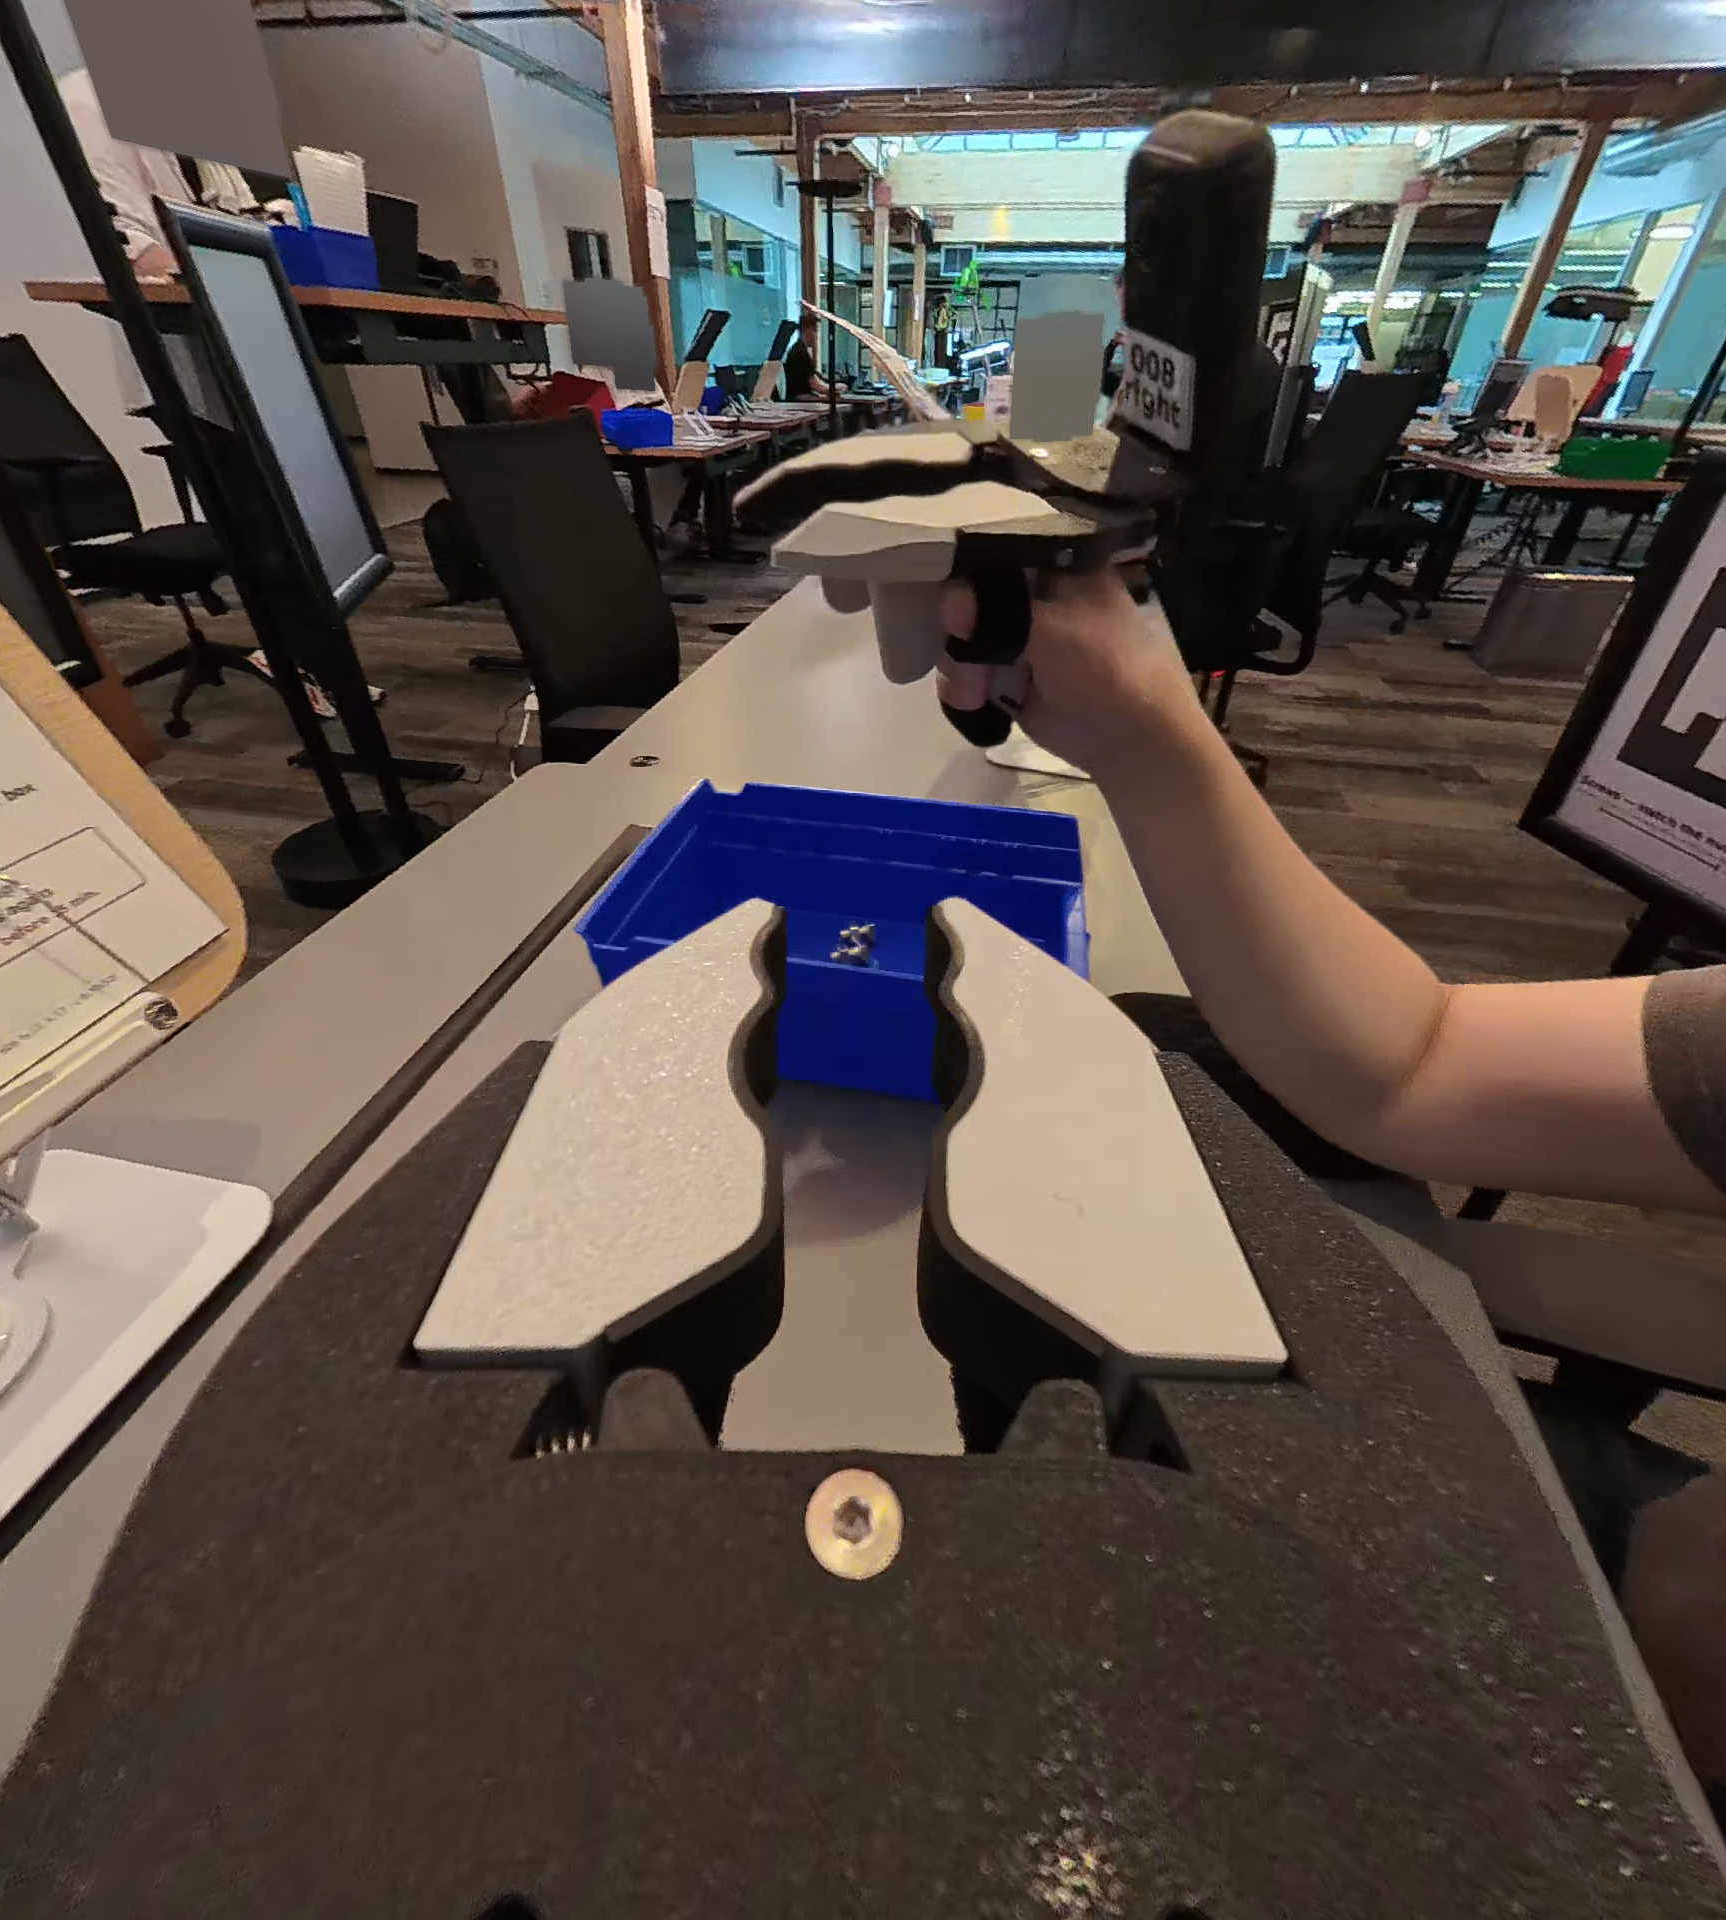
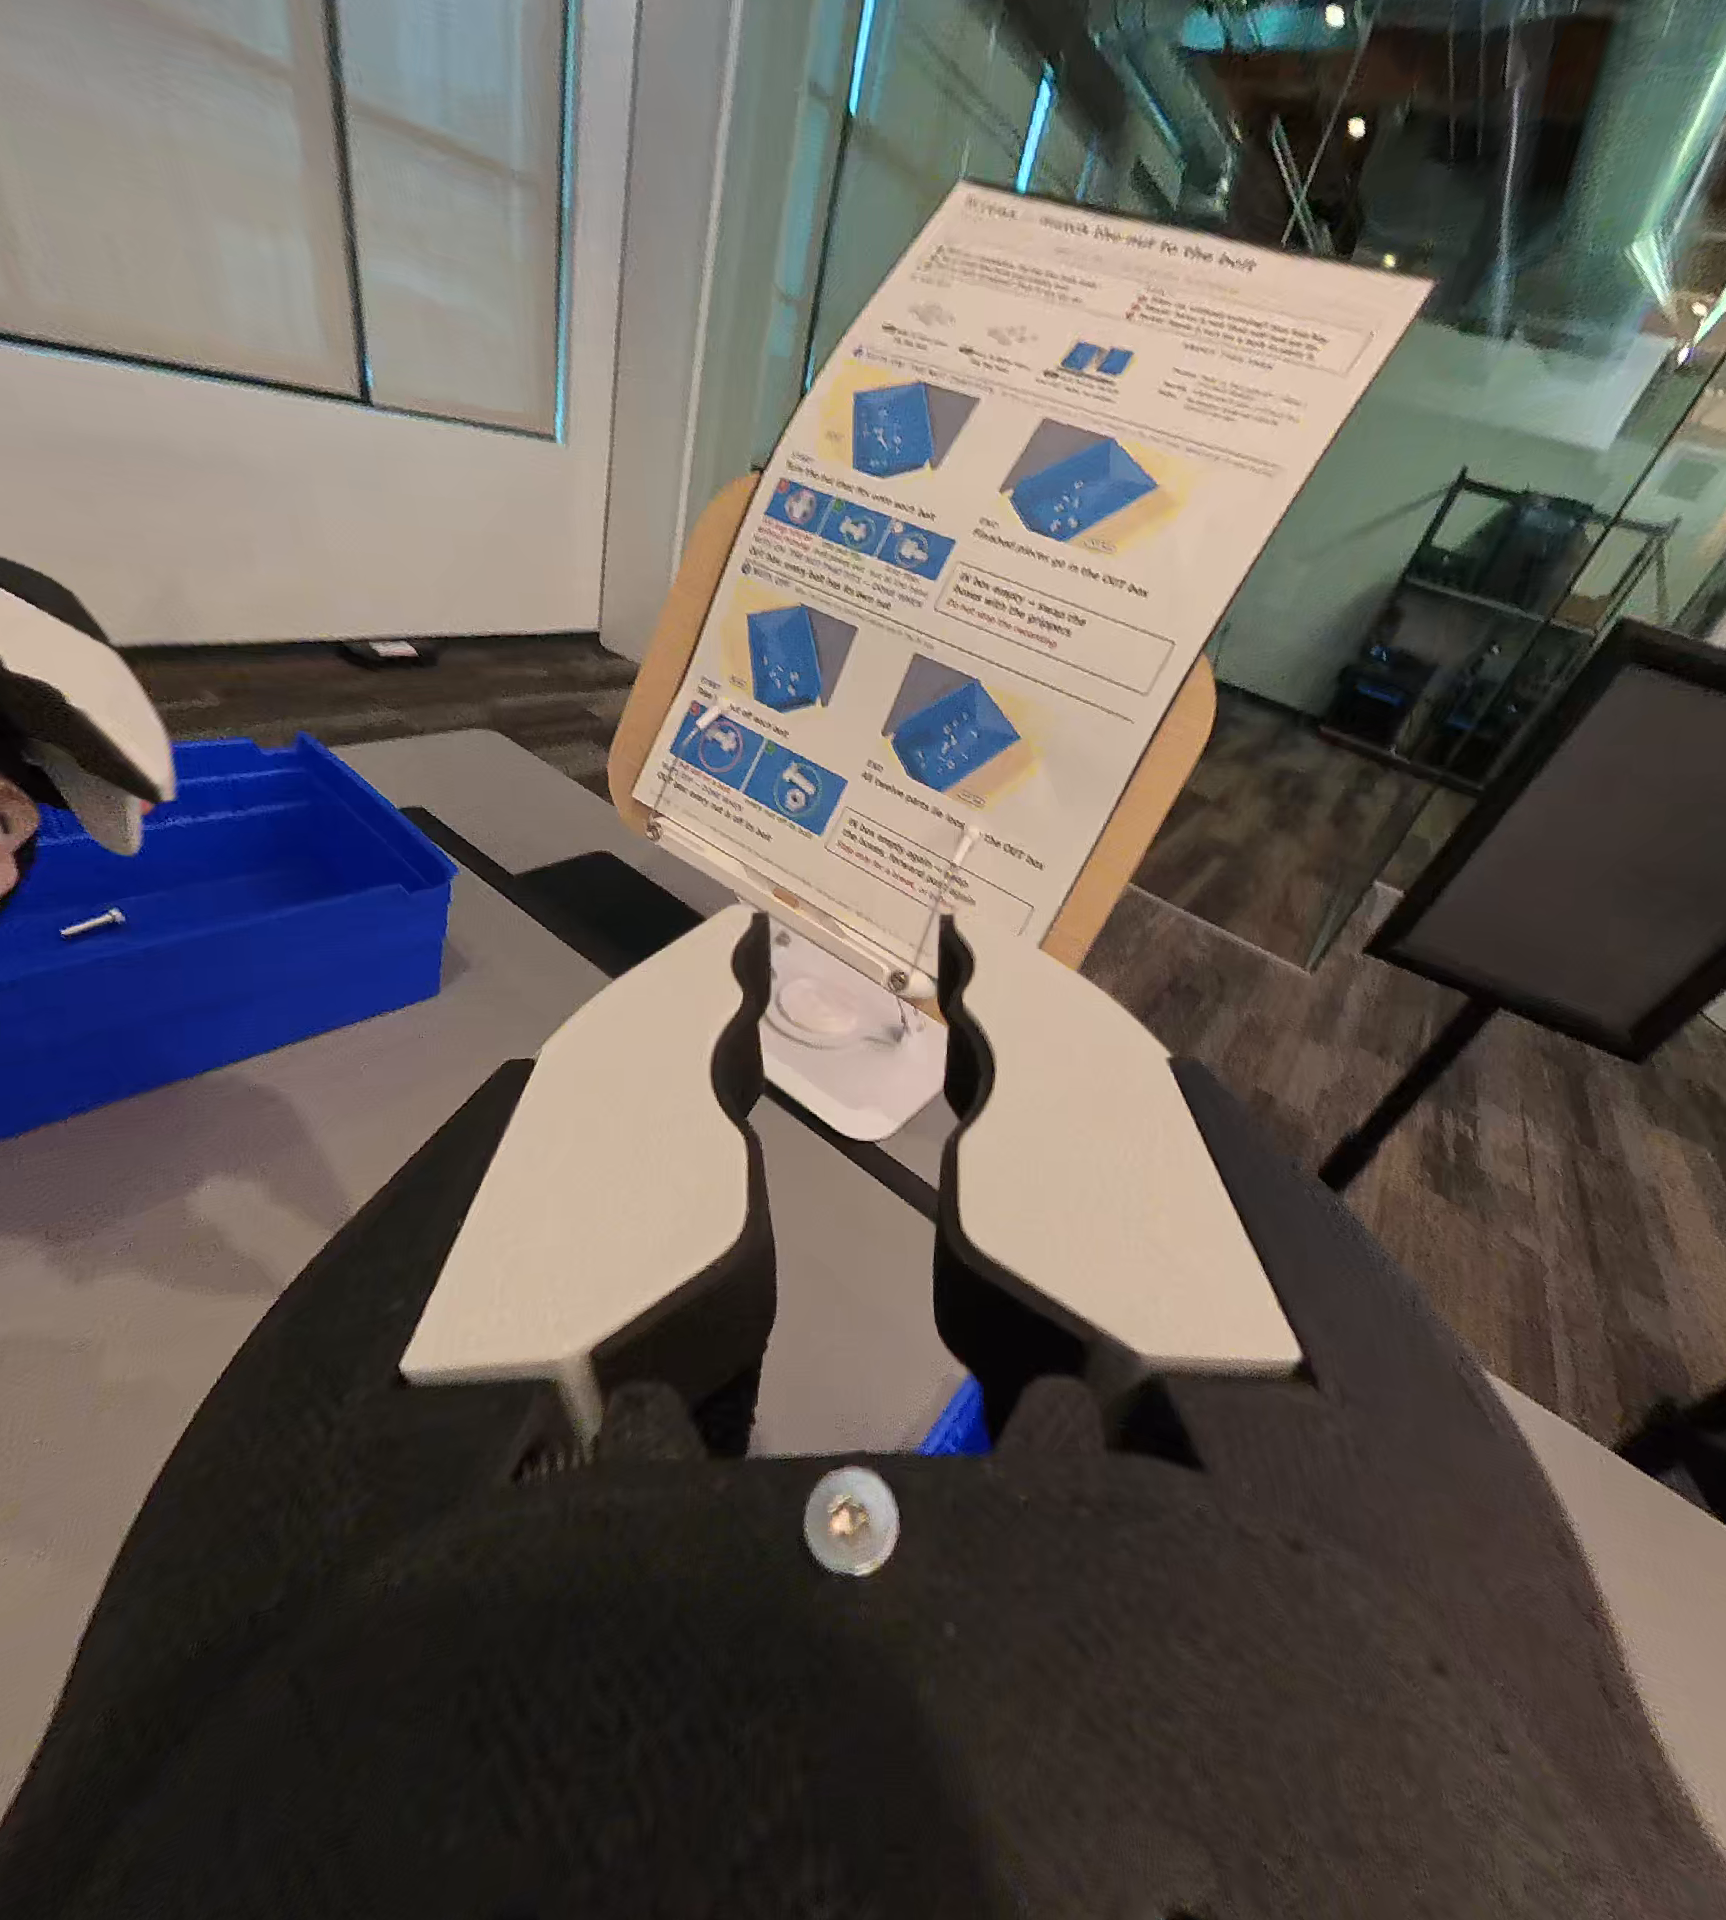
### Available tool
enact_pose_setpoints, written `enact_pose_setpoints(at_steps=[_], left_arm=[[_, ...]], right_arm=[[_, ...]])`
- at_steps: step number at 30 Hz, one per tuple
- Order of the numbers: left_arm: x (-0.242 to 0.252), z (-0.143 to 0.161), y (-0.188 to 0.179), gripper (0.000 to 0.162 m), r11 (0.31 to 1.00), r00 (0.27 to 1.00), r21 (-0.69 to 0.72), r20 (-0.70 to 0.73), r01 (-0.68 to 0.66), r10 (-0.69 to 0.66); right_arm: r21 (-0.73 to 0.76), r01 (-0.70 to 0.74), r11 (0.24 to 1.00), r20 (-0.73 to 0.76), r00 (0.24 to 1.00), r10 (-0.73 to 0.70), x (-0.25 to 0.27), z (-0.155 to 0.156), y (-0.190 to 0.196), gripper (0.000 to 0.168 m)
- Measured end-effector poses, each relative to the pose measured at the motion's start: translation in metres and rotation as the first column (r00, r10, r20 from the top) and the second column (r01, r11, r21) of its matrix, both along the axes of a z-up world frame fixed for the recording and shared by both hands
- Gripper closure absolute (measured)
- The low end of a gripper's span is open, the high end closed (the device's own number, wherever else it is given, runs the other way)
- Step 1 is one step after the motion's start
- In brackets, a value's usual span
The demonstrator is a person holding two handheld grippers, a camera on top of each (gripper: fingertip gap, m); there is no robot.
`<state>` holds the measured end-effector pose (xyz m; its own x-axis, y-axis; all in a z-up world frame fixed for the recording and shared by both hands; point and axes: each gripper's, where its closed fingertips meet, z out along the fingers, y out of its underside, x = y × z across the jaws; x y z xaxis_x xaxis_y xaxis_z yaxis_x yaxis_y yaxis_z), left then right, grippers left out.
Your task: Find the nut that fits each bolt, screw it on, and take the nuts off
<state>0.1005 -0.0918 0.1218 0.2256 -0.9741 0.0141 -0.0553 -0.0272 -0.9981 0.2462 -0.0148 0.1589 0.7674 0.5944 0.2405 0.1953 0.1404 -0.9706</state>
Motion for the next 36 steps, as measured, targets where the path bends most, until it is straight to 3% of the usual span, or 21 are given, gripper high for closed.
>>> enact_pose_setpoints(at_steps=[7,11,15,19,26,31,36], left_arm=[[-0.023,-0.001,0.017,0.137,0.992,0.993,-0.044,-0.005,-0.116,0.116],[-0.062,0.002,0.019,0.137,0.966,0.968,-0.07,-0.027,-0.249,0.248],[-0.131,-0.015,0.018,0.137,0.884,0.864,-0.004,-0.21,-0.468,0.457],[-0.208,-0.037,0.016,0.141,0.764,0.729,-0.059,-0.355,-0.642,0.585],[-0.281,-0.132,0.02,0.143,0.557,0.536,-0.228,-0.69,-0.798,0.486],[-0.312,-0.183,0.035,0.146,0.442,0.332,-0.119,-0.832,-0.889,0.444],[-0.329,-0.208,0.051,0.147,0.361,0.271,-0.12,-0.875,-0.925,0.401]], right_arm=[[-0.015,-0.142,0.99,-0.084,0.987,0.14,-0.005,-0.002,-0.013,0.136],[0.02,-0.155,0.988,-0.096,0.983,0.156,0.002,0.007,-0.018,0.136],[0.03,-0.226,0.974,-0.164,0.96,0.228,0.001,0.015,-0.024,0.137],[0.014,-0.248,0.969,-0.176,0.953,0.246,-0.003,0.012,-0.022,0.137],[-0.009,-0.234,0.972,-0.115,0.966,0.232,-0.015,0.002,-0.017,0.136],[-0.025,-0.256,0.966,-0.151,0.956,0.25,-0.012,0.0,-0.017,0.136],[-0.03,-0.255,0.966,-0.181,0.952,0.246,-0.005,0.0,-0.015,0.136]])
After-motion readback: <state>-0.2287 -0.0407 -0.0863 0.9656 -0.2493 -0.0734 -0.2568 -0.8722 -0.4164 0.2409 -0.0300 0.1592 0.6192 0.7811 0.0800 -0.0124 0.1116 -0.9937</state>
